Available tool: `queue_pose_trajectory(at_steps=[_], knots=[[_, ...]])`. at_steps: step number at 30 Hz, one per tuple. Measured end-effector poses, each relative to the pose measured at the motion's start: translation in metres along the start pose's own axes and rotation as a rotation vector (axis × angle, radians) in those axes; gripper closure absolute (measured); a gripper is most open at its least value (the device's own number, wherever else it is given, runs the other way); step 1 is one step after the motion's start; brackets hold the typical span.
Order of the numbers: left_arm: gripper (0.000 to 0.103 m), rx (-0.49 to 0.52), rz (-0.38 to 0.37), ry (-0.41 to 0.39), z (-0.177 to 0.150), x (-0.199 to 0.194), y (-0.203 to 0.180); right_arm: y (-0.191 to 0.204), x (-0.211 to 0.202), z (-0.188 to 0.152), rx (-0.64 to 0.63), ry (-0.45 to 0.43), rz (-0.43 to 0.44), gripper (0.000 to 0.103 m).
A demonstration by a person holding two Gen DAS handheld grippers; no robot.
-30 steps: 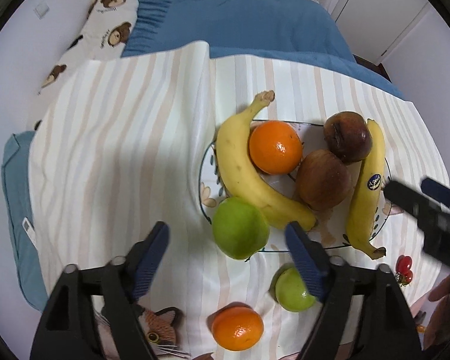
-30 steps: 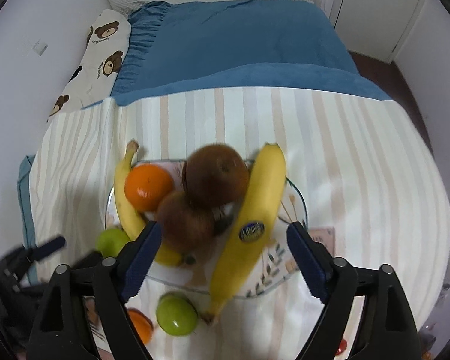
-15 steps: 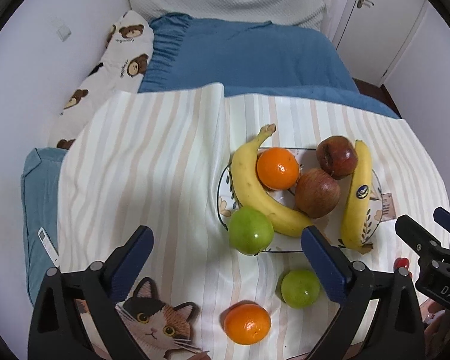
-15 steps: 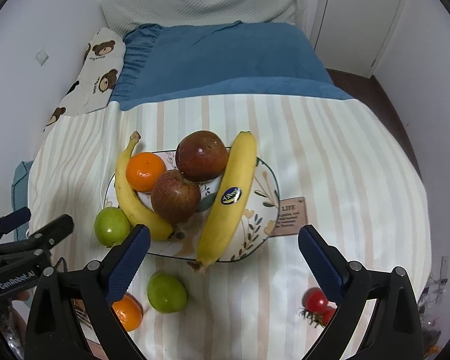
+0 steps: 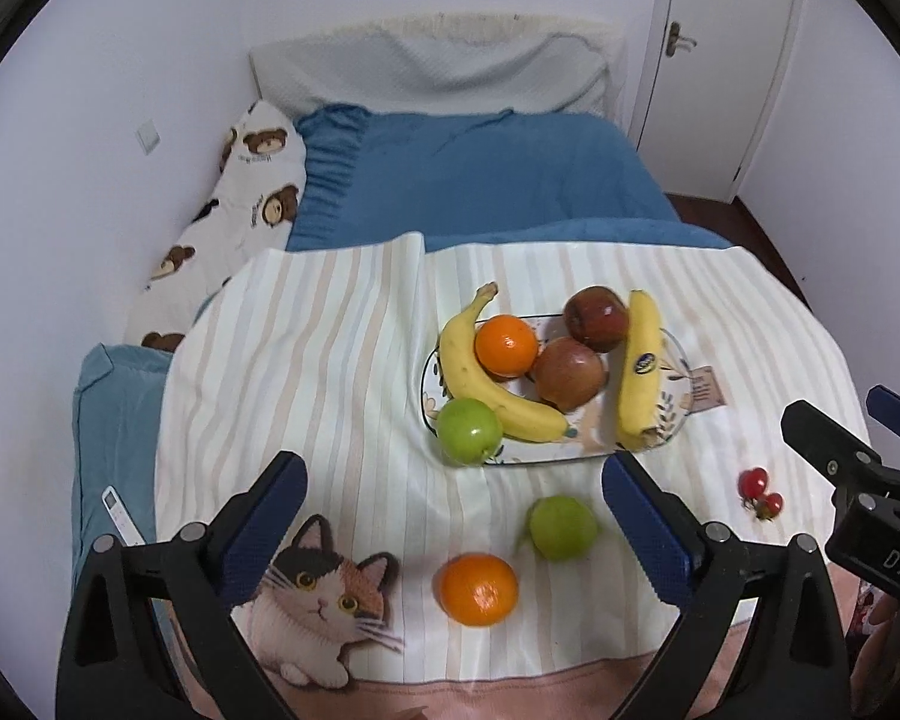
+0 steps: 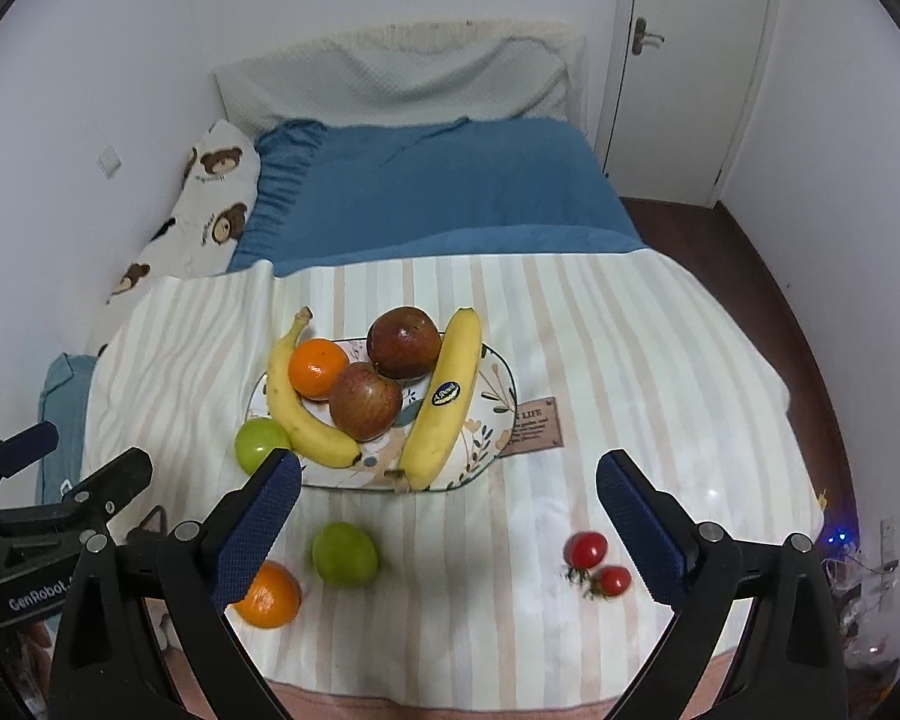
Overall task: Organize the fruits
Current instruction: 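Withdraw both tools from the plate toward the loose orange and green apple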
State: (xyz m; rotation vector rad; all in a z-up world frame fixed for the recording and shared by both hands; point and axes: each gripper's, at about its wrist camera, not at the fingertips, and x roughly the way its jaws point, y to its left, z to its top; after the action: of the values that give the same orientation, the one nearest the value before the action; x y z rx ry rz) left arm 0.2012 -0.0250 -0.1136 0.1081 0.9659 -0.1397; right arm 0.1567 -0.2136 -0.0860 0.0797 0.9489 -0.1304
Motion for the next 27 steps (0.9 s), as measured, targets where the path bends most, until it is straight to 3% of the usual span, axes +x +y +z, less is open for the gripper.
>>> queue_pose_trajectory(at_steps=[8, 17, 22, 27], knots=[[0.002, -0.021, -0.016, -0.074, -0.020, -0.051, -0.006, -0.011, -0.065, -0.028, 0.008, -0.094, -0.009, 0.002], [0.002, -0.061, 0.014, -0.087, -0.040, -0.072, -0.015, -0.028, -0.104, -0.050, 0.051, -0.138, 0.036, 0.002], [0.002, -0.094, 0.060, -0.048, -0.046, -0.060, -0.021, -0.040, -0.101, -0.051, 0.065, -0.126, 0.090, 0.002], [0.002, -0.121, 0.168, 0.020, -0.062, -0.023, -0.017, -0.040, -0.048, -0.052, 0.039, -0.007, 0.176, 0.000]])
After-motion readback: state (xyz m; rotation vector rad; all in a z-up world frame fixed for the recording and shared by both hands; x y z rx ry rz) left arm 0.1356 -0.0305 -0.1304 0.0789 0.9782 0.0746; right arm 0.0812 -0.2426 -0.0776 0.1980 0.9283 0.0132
